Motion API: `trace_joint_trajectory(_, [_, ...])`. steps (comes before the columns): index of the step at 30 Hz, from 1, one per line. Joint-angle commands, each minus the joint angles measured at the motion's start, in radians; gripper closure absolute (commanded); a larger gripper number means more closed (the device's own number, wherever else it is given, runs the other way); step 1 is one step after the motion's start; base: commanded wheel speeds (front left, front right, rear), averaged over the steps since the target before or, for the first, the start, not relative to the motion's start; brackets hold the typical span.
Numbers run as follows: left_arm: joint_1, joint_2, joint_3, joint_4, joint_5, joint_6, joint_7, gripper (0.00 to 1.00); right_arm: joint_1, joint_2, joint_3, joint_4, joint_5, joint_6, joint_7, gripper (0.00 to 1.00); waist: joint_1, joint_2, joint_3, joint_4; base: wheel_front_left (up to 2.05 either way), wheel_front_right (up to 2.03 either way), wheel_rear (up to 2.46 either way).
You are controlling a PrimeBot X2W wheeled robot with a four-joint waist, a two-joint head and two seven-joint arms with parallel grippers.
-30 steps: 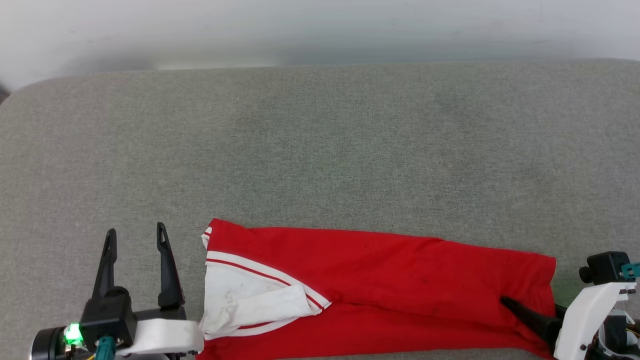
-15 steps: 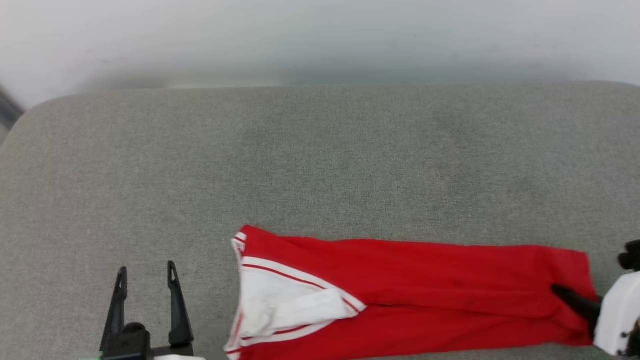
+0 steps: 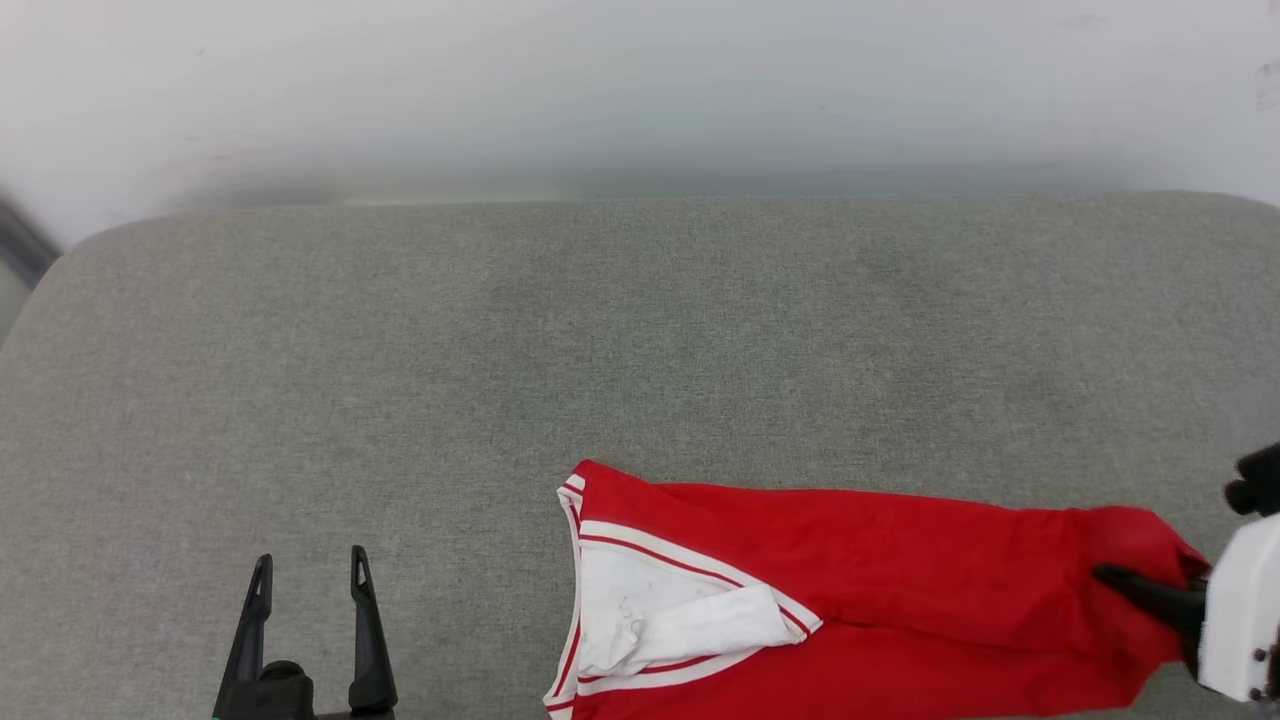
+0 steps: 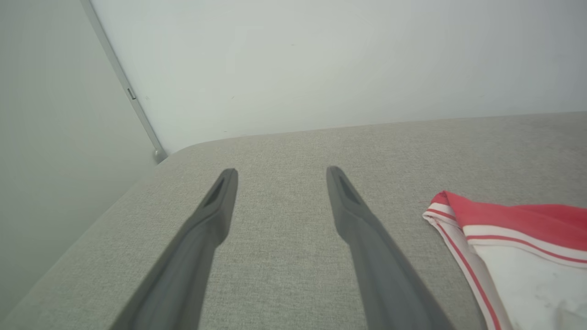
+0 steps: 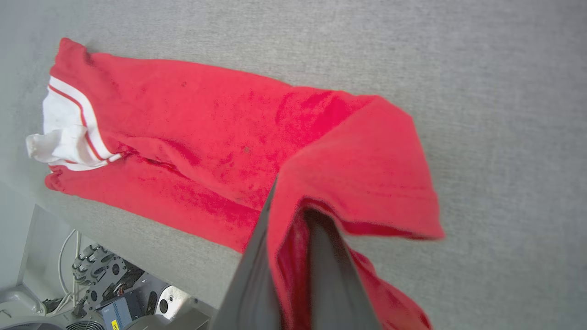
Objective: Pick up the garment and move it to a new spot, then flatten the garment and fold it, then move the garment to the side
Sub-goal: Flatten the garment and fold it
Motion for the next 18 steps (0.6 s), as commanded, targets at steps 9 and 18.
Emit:
trace_joint_trajectory(9, [-0.020, -0.018, 0.012, 0.008, 0.012, -0.032, -0.002, 0.00, -0.102, 0.105, 0.093, -0.250, -0.079, 0.000, 0.090, 1.00, 0.0000, 0.0000, 0.025, 0.011, 0.00, 0.00, 0.00])
trace_joint_trajectory(18, [-0.075, -0.035, 0.016, 0.021, 0.018, -0.059, -0.002, 0.00, -0.371, 0.331, 0.328, -0.209, -0.220, 0.000, 0.176, 1.00, 0.0000, 0.0000, 0.084, 0.039, 0.00, 0.00, 0.00])
